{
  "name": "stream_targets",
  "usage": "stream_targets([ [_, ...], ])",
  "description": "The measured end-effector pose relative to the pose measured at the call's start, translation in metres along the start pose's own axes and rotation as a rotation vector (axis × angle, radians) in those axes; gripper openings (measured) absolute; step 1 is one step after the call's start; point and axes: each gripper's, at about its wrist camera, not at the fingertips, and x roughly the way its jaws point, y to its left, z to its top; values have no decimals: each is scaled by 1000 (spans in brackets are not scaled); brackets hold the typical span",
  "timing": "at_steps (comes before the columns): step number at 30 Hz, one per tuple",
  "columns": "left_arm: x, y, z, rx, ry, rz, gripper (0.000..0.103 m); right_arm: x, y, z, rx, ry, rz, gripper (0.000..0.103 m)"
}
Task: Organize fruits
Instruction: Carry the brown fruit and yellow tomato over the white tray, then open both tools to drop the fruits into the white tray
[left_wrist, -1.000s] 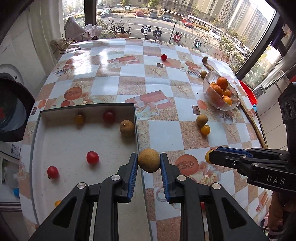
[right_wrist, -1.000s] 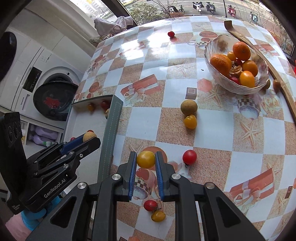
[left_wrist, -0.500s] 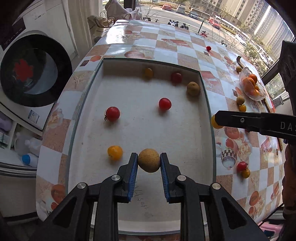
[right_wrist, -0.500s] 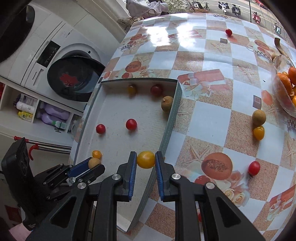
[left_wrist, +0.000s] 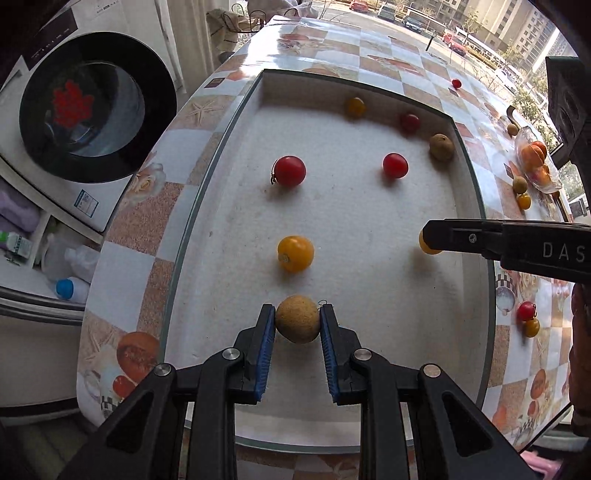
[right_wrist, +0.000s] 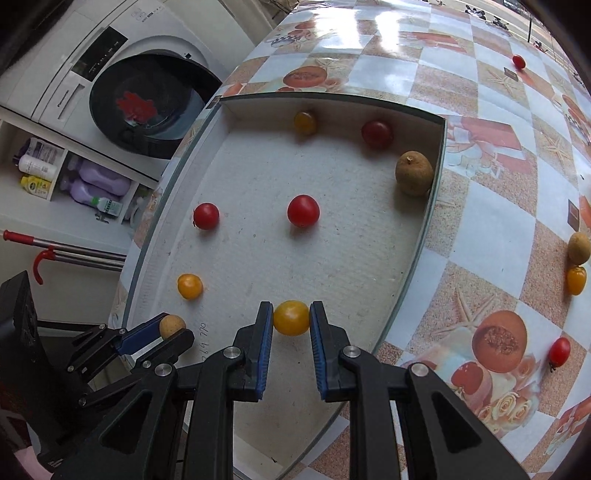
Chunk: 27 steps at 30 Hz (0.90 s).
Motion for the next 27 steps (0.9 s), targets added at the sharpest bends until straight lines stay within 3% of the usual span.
stream_targets([
  [9, 6, -6, -1, 52, 31, 35, 27, 7, -3, 3, 35, 17, 10, 25],
  [11, 6, -7, -1, 66, 32, 51, 50, 1, -6, 2, 51, 4, 24, 36],
  [12, 5, -7, -1, 68, 18, 56, 78, -3, -7, 2, 56, -9, 32, 52],
  [13, 1, -7, -1, 73, -8, 60, 80, -9, -7, 1, 59, -25, 53, 56],
  [19, 0, -19, 8, 122, 5, 71, 80, -44, -23, -8, 89, -100, 23, 58],
  [27, -20, -60, 16, 203, -47, 23, 80, -80, -100, -41, 238, -147, -149, 58],
])
